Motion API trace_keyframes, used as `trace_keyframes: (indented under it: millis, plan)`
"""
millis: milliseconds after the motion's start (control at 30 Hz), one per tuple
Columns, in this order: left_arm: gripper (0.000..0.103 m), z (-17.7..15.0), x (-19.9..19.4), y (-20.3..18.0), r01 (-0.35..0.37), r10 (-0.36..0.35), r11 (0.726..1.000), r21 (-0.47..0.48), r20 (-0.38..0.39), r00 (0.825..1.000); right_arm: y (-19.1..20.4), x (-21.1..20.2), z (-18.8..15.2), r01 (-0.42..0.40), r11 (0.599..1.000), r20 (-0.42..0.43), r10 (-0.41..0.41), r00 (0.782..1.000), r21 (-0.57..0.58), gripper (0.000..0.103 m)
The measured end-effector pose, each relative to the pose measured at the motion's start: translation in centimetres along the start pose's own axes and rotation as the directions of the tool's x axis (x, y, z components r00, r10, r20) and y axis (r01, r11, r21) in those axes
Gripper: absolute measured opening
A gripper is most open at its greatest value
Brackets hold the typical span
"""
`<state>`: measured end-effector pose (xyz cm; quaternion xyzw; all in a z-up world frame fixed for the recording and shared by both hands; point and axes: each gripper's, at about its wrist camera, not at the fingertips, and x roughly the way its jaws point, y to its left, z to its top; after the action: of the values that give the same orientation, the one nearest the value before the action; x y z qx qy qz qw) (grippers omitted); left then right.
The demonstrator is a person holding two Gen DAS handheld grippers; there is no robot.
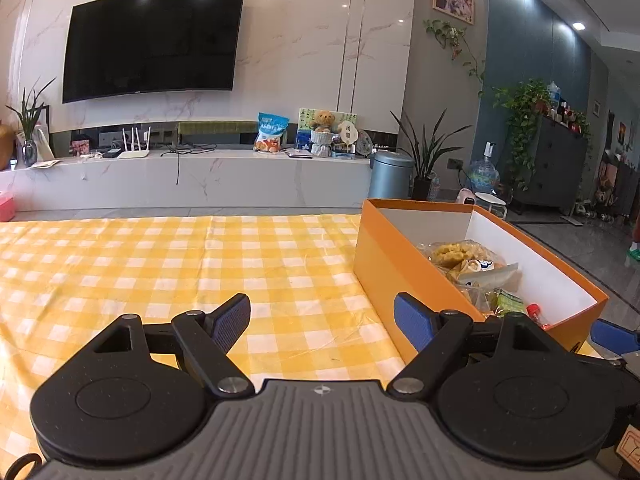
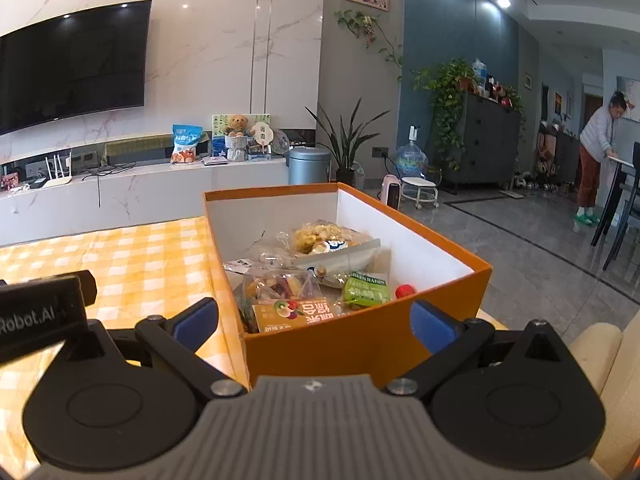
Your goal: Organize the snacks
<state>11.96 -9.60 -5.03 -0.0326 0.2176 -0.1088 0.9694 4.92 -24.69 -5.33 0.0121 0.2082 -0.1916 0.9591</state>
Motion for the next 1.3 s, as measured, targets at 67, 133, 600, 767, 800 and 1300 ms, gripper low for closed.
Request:
trace_keyframes:
  millis: [67,133,600,767,800,1300]
  plan:
    - [0.096,-0.01,-0.1,-0.01,-0.001,0.001,1.0,0.003,0.0,1.0,0.03,-0.06,-0.04,0.002,1.0,0.006,-0.002,1.0,-0.006,0.099]
    - [0.096,-0.06,-0.22,-0.03,-0.009,0.009,1.0,0.015,0.004,1.0,0.11,-0.01,-0.08,0.005,1.0,0.006,-0.005,1.0,-0.013,0.099]
    - [0.096,0.15,-0.65,0.25,0.023,-0.023,1.0,0.005,-0.007,1.0,0.48,-0.41,-0.03,0.036,0.999,0.011,-0.035,0.999,-0.03,0.099]
    - [0.096,0.38,-0.75,0.24,0.038,-0.038,0.999,0.008,-0.012,0.999,0.31,-0.43,0.03,0.029,0.999,0.008,-0.029,1.0,-0.021,0.099]
    - [0.096,0.4,-0.76,0.25,0.041,-0.04,0.999,0.008,-0.012,0.999,0.3,-0.4,0.02,0.029,0.999,0.008,-0.028,1.0,-0.021,0.099]
    - [0.096,0.48,-0.8,0.13,0.057,-0.057,0.998,0.017,-0.011,0.998,0.26,-0.3,0.02,0.024,1.0,0.003,-0.024,1.0,-0.015,0.099]
